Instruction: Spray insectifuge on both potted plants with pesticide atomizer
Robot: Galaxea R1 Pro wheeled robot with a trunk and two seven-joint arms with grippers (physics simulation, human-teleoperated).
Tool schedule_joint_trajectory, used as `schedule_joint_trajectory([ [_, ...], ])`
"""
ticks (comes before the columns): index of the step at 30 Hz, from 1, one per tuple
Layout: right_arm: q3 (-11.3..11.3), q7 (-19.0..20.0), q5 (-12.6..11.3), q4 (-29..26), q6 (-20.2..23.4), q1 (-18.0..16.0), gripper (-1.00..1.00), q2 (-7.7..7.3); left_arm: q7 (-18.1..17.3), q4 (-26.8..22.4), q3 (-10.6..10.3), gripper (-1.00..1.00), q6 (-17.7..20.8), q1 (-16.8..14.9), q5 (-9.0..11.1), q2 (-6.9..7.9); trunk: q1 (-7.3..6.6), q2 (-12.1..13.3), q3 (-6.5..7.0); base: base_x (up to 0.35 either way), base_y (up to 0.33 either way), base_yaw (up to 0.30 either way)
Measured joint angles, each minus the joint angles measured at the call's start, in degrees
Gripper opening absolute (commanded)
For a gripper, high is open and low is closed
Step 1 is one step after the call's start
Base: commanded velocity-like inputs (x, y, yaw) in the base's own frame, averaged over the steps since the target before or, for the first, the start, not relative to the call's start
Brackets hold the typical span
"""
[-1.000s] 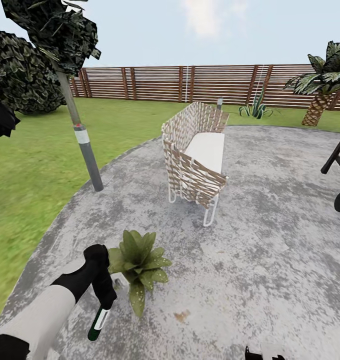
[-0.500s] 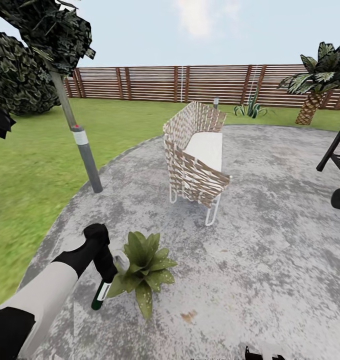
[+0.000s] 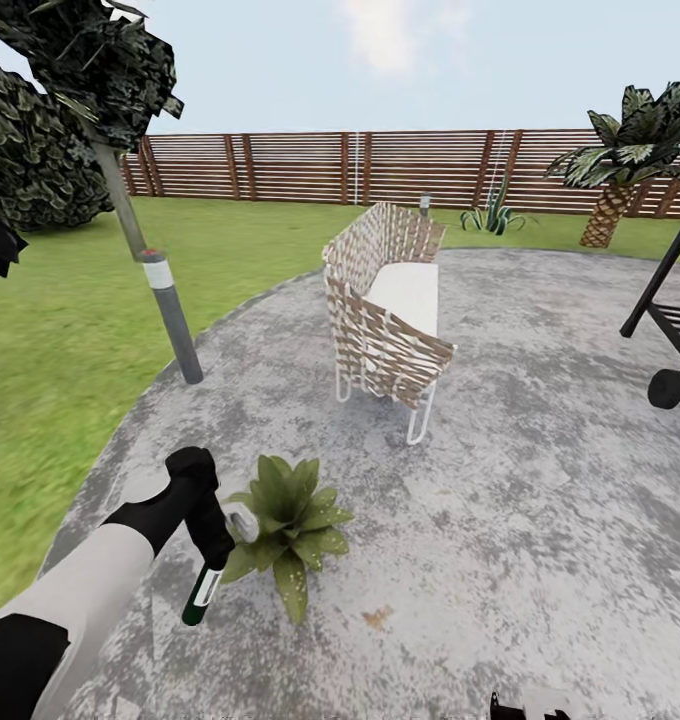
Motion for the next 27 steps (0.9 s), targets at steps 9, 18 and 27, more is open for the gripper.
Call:
schedule_joint_trajectory([
  [9,0.0,0.0,0.0,0.0,0.0,0.0,1.00,0.09,0.0,0.0,0.0,-1.00,0.4,0.1,0.0,-0.14,-0.03,0.0,0.00,0.010,0.302,-0.096],
  [18,0.0,0.0,0.0,0.0,0.0,0.0,1.00,0.08,0.1,0.0,-0.2,-1.00,0.4,0.6,-0.8,-0.03,-0.02,0.0,0.00,0.113,0.172,-0.278],
  [27,0.0,0.0,0.0,0.0,0.0,0.0,1.00,0.09,0.0,0.0,0.4,-1.00,0.1,0.9,-4.8,1.18,-0.02,0.0,0.00,0.001,0.002,-0.135],
])
